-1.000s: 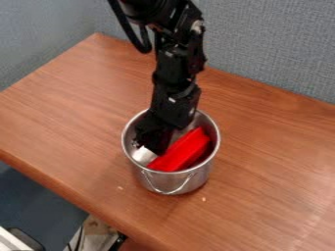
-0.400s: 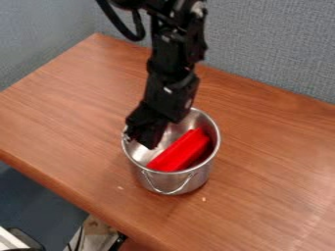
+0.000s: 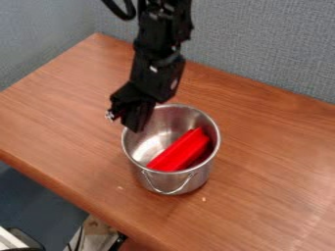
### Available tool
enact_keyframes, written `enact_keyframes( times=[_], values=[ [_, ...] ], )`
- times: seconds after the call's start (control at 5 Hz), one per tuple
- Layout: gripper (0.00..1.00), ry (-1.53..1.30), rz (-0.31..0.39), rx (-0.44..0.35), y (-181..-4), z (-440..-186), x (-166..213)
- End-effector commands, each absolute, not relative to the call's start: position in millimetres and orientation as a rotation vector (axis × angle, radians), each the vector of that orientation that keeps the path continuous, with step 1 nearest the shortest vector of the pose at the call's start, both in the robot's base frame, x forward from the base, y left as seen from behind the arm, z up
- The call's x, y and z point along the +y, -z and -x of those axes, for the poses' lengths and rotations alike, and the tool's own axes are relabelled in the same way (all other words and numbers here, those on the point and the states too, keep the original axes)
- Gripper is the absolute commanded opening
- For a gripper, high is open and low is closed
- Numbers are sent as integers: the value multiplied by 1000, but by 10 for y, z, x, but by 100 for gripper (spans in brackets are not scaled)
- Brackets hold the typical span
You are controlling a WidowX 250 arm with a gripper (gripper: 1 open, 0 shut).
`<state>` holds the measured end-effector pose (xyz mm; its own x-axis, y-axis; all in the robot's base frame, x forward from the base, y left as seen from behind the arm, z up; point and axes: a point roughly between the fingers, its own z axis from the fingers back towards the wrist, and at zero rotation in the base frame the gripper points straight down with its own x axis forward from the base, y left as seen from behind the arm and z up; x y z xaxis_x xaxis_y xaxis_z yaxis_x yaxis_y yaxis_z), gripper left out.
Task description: Put the red object in the metal pot
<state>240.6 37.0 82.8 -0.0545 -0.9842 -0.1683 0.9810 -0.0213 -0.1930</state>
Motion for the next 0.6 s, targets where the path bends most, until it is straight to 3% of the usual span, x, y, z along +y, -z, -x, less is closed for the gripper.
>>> enact_keyframes(
  times=[0.0, 0.2, 0.4],
  values=[
    [0, 1580, -6, 240, -1095, -2461, 407],
    [0, 1491, -2, 246, -1149, -2351, 477],
    [100, 1440, 10, 255, -1143, -2294, 471]
  ],
)
